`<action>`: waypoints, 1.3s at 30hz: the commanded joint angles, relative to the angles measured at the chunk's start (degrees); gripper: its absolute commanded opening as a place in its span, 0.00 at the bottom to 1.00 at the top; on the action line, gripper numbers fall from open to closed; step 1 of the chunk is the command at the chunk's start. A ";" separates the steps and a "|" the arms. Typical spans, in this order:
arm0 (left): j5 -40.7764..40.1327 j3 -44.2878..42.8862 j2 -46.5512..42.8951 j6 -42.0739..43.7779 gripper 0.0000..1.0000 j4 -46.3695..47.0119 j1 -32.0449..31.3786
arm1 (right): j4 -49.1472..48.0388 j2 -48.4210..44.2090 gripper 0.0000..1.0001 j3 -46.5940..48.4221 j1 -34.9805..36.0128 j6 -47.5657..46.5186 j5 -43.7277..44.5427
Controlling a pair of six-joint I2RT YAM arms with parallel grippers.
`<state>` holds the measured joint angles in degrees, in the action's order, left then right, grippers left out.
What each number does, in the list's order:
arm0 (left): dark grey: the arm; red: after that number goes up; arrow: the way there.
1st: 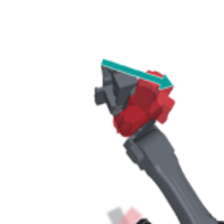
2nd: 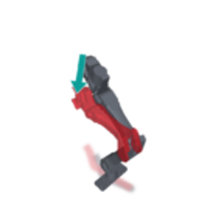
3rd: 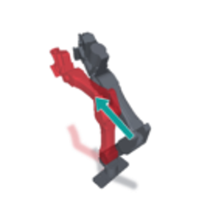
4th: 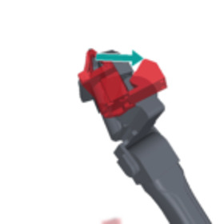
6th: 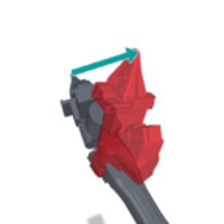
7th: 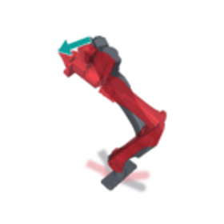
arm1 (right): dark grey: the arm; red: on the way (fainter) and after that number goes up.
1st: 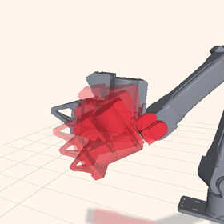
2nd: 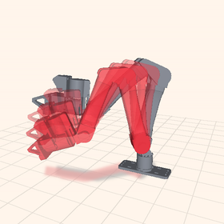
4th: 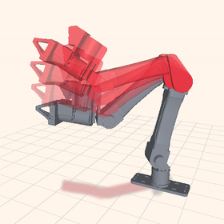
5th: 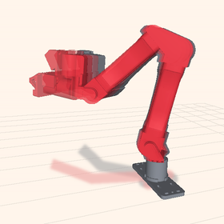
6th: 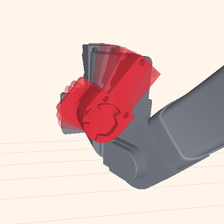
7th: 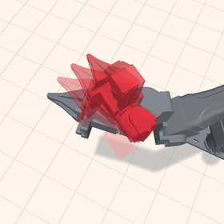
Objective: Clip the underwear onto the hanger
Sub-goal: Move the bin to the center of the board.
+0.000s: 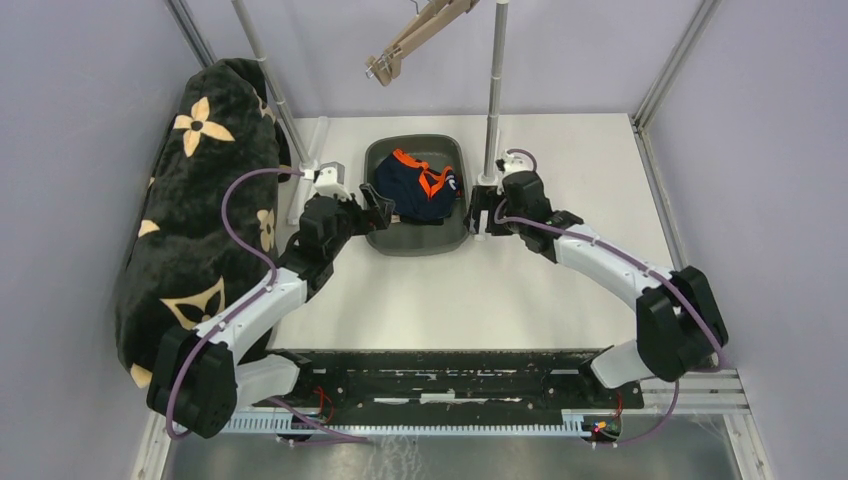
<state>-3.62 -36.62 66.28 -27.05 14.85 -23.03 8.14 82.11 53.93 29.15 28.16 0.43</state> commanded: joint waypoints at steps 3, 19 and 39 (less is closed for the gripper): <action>-2.64 -2.49 -2.67 2.70 0.96 -0.76 -0.28 | 1.06 7.01 0.90 8.24 3.20 -0.19 9.61; -3.02 -3.02 -2.58 3.76 0.97 -1.49 -0.48 | 2.41 17.88 0.70 14.35 4.31 6.42 11.34; -3.59 -2.93 -3.11 4.72 0.98 -2.06 -0.44 | 2.36 23.34 0.55 17.08 4.33 9.94 9.03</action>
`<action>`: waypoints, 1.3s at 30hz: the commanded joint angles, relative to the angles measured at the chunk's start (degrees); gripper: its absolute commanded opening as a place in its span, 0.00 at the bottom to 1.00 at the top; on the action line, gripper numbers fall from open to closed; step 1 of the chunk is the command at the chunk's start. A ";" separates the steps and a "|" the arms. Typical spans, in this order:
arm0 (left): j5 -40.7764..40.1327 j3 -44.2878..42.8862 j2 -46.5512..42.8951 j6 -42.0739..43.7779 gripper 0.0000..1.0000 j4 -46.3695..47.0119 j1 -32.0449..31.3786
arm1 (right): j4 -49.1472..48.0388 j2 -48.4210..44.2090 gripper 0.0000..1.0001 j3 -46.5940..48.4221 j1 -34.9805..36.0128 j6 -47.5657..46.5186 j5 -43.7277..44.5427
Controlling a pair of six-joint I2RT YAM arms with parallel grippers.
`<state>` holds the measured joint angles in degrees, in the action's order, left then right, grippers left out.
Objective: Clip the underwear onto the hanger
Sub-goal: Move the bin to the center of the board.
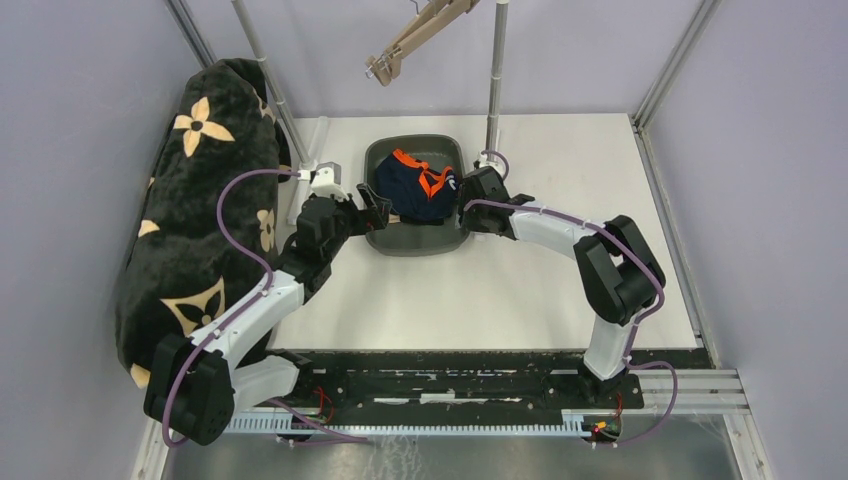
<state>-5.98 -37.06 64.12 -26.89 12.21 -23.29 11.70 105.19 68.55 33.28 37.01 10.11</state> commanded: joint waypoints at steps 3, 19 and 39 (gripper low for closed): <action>-1.22 -2.60 -0.50 4.57 0.98 0.66 -0.19 | -1.70 1.03 0.55 3.22 0.34 1.17 -1.35; -3.22 -2.58 -1.97 5.35 0.99 -0.38 -0.19 | 0.42 15.03 0.47 22.59 1.69 1.90 -3.99; -8.88 -8.31 12.64 5.44 0.93 5.19 -0.12 | -4.58 3.95 0.85 15.05 2.14 -6.39 -0.66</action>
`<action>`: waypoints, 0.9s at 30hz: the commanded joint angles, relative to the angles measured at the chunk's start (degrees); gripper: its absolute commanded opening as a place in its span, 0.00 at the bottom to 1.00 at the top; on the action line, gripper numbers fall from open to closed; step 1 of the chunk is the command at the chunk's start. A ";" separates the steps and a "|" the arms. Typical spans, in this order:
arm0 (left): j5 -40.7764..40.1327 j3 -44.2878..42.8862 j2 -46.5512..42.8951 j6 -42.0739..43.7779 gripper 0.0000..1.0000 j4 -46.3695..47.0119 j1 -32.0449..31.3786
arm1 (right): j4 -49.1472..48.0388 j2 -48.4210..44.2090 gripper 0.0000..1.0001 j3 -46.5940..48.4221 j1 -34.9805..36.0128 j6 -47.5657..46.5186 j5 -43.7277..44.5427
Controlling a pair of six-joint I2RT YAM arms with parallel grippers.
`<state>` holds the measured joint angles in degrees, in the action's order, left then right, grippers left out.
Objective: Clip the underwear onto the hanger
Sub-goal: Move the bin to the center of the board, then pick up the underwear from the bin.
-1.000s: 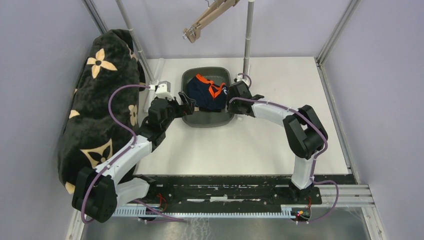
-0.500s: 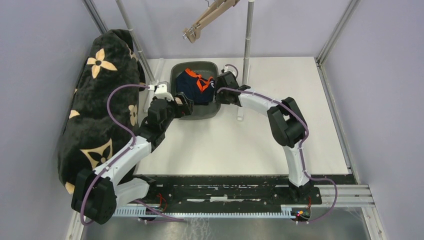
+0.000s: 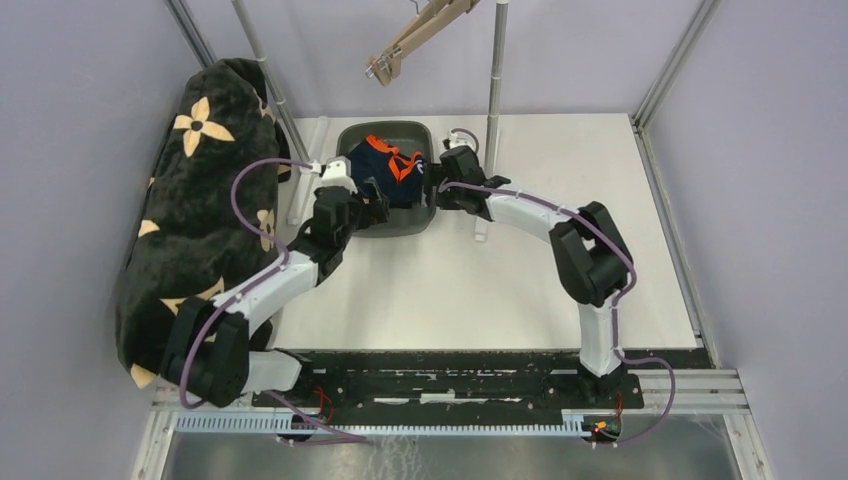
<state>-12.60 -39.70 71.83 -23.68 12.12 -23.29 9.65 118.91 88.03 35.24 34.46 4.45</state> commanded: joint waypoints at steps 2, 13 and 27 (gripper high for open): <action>-2.73 -8.12 8.88 2.28 0.87 6.43 -0.13 | -2.35 -14.05 0.85 -8.22 0.18 -4.81 6.97; -7.70 -29.25 33.66 0.33 0.66 -5.92 -0.09 | 0.80 -33.86 0.86 -23.13 0.17 -7.50 13.63; -9.23 -35.51 39.20 -1.45 0.75 -13.86 -0.11 | 5.38 -38.00 0.90 -23.76 -0.51 -8.72 16.47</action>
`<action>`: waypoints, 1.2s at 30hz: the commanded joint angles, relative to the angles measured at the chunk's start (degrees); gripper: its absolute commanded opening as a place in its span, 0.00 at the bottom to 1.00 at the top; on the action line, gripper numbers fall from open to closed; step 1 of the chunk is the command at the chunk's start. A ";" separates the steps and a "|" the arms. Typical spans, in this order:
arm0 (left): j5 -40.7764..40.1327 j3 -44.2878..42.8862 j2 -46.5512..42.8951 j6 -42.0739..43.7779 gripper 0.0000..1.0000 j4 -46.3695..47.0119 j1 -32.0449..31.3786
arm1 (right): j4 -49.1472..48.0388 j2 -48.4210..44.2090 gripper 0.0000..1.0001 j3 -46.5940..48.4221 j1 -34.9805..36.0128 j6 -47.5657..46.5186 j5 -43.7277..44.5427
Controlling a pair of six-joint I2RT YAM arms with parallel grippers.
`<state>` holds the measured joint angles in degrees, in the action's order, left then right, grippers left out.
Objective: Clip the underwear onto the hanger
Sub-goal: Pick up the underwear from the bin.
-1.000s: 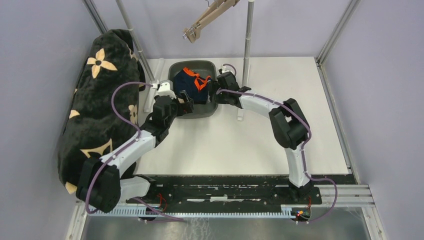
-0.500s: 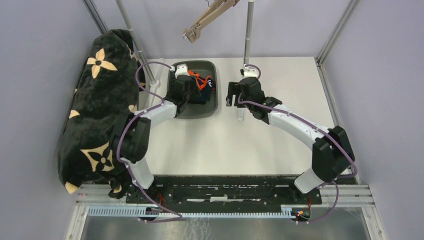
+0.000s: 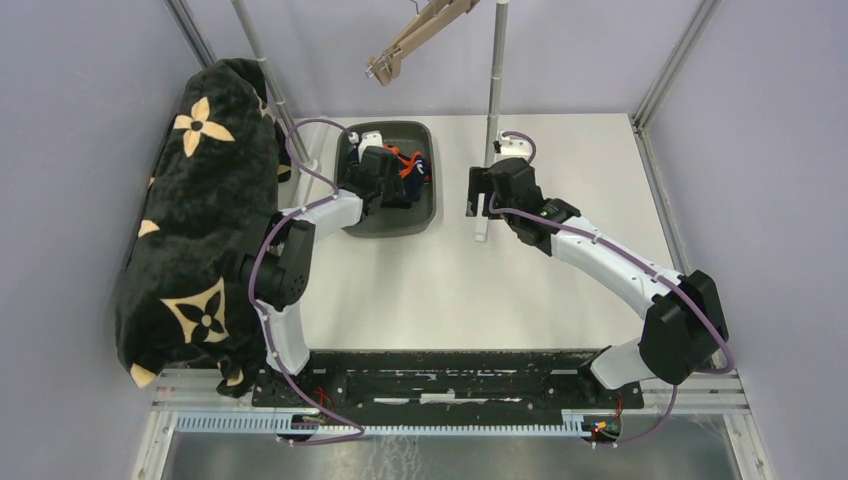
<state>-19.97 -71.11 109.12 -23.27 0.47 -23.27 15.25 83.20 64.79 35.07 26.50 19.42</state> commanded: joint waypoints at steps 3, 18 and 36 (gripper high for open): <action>-1.65 -5.44 3.72 -1.87 0.65 -3.05 -0.16 | -0.21 -2.53 0.89 -0.78 -0.54 -0.65 1.58; -2.21 0.22 -9.31 -0.94 0.03 -1.02 -0.67 | 0.18 -4.10 0.89 -1.89 -1.49 -0.61 2.66; -3.17 7.45 -34.89 1.32 0.03 -1.52 -11.67 | 2.24 -13.65 0.89 -5.94 -4.36 -1.87 5.82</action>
<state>-22.37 -63.33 79.00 -23.20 -3.14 -33.08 18.11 74.11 59.90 31.62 25.52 22.70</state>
